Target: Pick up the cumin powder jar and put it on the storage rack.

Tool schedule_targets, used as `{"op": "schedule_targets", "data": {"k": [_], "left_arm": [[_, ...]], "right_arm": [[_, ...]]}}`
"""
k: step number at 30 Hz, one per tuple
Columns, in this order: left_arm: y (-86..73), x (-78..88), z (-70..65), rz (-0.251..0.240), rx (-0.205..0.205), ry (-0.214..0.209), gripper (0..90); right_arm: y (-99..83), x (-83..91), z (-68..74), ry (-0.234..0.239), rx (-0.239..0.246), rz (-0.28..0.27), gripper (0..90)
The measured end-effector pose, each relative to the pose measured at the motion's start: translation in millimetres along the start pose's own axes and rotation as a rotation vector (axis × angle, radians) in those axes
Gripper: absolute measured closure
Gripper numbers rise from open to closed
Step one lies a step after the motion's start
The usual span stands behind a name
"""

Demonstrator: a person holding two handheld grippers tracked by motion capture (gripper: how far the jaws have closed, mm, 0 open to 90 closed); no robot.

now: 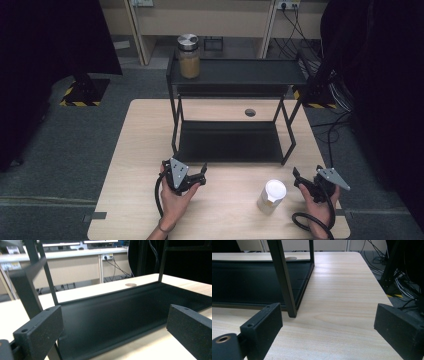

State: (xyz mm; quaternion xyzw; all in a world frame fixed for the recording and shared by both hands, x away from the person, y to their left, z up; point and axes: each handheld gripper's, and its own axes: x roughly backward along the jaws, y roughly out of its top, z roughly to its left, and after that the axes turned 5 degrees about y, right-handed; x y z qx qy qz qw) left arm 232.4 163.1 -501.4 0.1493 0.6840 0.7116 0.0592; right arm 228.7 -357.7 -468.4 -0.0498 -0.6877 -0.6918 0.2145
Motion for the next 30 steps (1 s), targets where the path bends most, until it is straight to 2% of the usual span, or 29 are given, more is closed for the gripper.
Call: {"op": "schedule_targets", "data": {"k": [9,12,20,30], "left_arm": [[-7.3,-1.0,1.9,0.034,0.046,-0.001,0.2],[-8.7,-1.3,1.2,0.043,0.042,0.001,0.3],[-11.3,0.0,1.8,0.031,0.065,0.006,0.4],[-11.7,0.3,-0.3,0.026,0.049,0.009,0.5]], "right_arm": [[0.0,0.1,-0.9,0.004,0.0,0.0,8.3],[0.1,0.1,-1.3,0.006,-0.001,0.001,8.3],[1.2,-0.6,-0.6,0.01,0.011,0.008,8.3],[3.3,-1.5,-1.7,0.014,0.007,0.019,8.3]]}}
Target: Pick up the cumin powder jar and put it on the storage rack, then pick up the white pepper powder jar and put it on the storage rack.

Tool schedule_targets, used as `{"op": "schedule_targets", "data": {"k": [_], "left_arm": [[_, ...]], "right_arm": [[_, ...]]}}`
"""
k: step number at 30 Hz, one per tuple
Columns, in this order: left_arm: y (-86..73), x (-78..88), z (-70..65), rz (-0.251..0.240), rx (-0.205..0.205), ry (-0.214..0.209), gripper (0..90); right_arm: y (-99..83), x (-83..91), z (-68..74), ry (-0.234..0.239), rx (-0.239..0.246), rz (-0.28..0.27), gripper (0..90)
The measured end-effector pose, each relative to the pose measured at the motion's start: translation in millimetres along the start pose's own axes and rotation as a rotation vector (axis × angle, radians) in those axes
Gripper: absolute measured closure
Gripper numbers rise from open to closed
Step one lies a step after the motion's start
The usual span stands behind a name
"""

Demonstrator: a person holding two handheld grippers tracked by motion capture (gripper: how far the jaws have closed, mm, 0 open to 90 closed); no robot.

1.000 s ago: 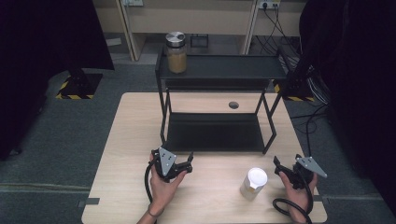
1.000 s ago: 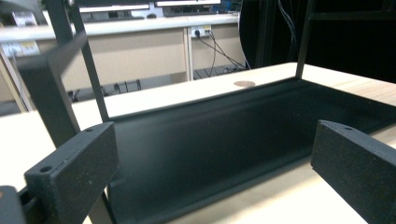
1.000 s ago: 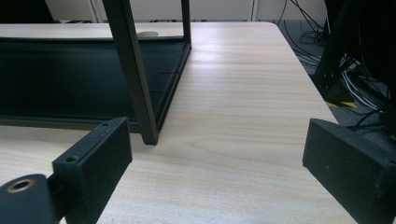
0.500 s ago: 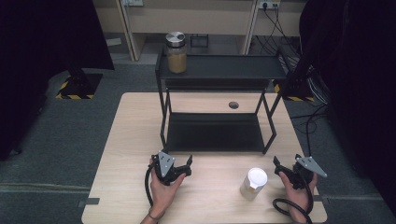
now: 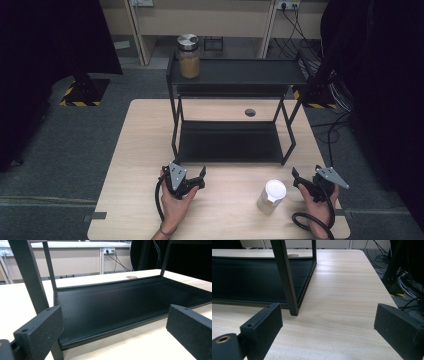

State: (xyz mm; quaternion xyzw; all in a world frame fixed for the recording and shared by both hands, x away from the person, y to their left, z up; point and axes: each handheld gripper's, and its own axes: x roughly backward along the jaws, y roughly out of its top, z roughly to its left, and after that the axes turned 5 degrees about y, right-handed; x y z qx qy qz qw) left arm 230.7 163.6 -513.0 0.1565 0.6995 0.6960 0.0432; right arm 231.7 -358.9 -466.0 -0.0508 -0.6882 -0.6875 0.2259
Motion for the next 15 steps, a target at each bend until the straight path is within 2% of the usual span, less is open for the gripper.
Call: {"op": "schedule_targets", "data": {"k": [15], "left_arm": [[0.2,-0.3,2.0,0.003,0.017,-0.002,0.5]], "right_arm": [[-1.9,1.1,-3.2,0.003,-0.03,-0.014,7.9]]}}
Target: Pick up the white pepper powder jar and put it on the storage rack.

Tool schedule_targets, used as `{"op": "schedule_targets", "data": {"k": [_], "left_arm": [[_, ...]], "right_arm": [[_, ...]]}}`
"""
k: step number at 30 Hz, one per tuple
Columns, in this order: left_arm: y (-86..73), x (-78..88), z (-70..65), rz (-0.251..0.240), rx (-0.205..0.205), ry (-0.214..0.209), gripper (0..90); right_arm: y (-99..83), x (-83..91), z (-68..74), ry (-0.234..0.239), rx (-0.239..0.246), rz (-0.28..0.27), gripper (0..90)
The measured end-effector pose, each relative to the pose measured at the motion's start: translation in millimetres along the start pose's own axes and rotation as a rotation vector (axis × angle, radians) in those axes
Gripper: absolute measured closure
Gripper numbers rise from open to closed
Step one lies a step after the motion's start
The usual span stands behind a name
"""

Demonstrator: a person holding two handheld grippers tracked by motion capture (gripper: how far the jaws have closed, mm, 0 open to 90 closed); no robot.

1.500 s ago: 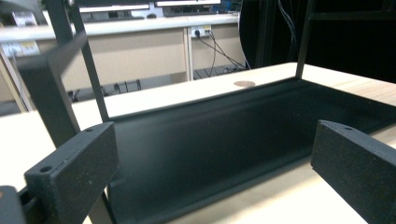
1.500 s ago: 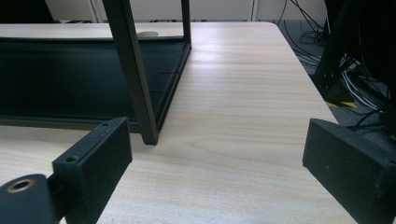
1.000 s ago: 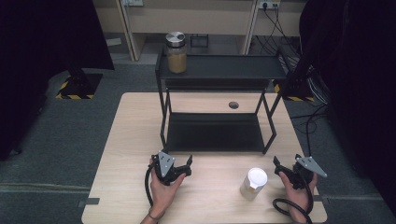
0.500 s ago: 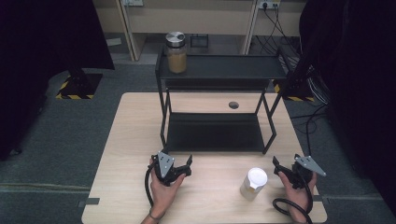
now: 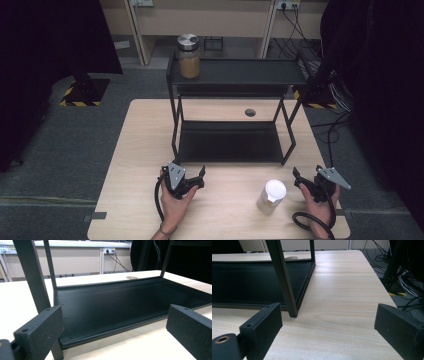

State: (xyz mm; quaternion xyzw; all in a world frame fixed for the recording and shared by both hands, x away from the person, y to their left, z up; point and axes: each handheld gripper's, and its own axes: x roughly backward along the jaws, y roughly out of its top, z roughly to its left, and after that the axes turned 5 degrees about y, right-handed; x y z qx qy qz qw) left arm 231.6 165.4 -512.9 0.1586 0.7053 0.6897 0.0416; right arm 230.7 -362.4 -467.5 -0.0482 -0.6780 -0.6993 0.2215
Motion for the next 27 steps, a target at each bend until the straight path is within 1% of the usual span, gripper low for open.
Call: {"op": "schedule_targets", "data": {"k": [9,17,18,20,21,23,27], "left_arm": [[-0.6,0.5,-1.5,-0.004,-0.005,0.006,0.5],[-1.4,1.0,-0.6,-0.008,-0.006,0.001,0.8],[-1.5,1.0,-0.7,-0.009,-0.007,0.001,0.8],[-1.7,1.2,-1.0,-0.01,-0.009,0.001,0.8],[-1.7,1.1,-1.0,-0.011,-0.011,0.0,0.8],[-1.5,0.9,-1.0,-0.01,-0.014,-0.002,0.8],[-1.7,1.0,-1.4,-0.011,-0.016,-0.001,0.9]], "right_arm": [[-0.7,0.4,-0.5,0.002,0.0,-0.004,7.9],[-0.3,0.5,-3.0,0.013,-0.007,-0.002,7.7],[-1.5,1.1,-3.9,0.017,-0.013,-0.01,7.6],[-6.1,3.0,-9.2,0.048,-0.029,-0.036,7.3],[-7.7,4.1,-11.7,0.064,-0.03,-0.044,6.6],[-12.7,7.8,-10.4,0.06,-0.035,-0.068,4.1],[-15.8,18.0,-11.8,0.092,-0.018,-0.11,4.1]]}}
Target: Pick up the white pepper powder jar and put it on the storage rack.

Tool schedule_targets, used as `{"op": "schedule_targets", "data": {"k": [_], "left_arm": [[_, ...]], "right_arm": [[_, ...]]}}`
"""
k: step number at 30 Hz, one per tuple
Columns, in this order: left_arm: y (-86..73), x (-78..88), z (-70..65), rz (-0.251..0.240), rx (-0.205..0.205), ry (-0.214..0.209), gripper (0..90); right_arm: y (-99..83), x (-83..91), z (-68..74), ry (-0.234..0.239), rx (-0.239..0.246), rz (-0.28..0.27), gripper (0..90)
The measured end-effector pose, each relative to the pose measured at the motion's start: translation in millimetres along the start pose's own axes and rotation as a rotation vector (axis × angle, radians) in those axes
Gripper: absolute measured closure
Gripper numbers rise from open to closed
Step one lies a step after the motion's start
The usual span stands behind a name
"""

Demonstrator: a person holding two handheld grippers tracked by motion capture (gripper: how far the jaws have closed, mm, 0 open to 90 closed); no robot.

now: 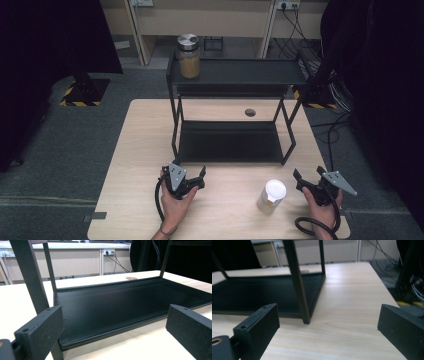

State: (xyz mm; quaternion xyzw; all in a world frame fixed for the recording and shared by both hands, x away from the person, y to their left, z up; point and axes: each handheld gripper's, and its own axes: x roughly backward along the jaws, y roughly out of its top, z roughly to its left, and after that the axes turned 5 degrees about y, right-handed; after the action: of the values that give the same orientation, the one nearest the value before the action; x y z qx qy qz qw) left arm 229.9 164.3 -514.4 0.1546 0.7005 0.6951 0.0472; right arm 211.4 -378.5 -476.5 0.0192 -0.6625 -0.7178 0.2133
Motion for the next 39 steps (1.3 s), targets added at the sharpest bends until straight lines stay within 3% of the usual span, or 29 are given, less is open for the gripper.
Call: {"op": "schedule_targets", "data": {"k": [15,24,29,39], "left_arm": [[-0.5,0.3,-1.5,-0.004,-0.008,0.004,0.9],[0.2,0.0,-1.9,0.0,-0.01,0.006,0.9],[0.0,0.2,-2.4,-0.001,-0.011,0.008,0.9],[-0.4,0.4,-2.5,-0.003,-0.01,0.009,0.9]], "right_arm": [[-0.1,31.3,11.0,0.085,0.058,-0.071,4.1],[-9.1,52.0,8.5,0.107,0.083,-0.045,3.6],[-12.2,60.2,5.9,0.149,0.085,-0.036,3.5],[-16.2,68.1,15.1,0.242,0.124,0.002,3.4]]}}
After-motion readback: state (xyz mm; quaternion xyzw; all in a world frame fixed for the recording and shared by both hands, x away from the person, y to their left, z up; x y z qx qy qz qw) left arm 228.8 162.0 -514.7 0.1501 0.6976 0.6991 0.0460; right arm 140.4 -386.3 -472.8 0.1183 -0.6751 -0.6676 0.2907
